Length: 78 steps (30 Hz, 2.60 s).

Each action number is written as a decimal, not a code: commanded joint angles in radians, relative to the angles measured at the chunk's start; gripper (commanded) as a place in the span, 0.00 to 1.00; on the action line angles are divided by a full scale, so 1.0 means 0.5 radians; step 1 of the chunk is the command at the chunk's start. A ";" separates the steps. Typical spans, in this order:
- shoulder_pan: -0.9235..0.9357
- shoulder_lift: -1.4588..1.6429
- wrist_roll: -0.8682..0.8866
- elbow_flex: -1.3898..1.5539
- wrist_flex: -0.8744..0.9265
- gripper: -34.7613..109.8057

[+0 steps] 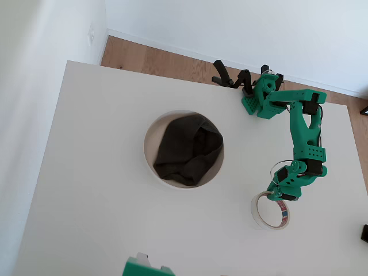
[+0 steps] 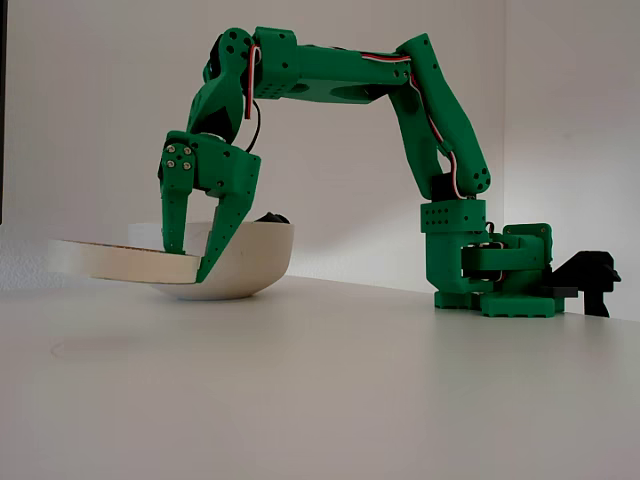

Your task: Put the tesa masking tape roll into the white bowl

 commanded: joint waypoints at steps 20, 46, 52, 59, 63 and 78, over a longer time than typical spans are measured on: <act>1.396 1.120 -0.138 -0.261 0.012 0.18; 1.666 -0.083 -0.212 -0.261 -0.592 0.18; 1.654 -0.086 -0.187 -0.261 -0.552 0.24; 1.678 -0.046 -0.169 -0.261 -0.555 0.32; 1.697 -0.037 -0.150 -0.264 -0.577 0.30; 1.368 0.350 -0.003 -0.874 -0.018 0.18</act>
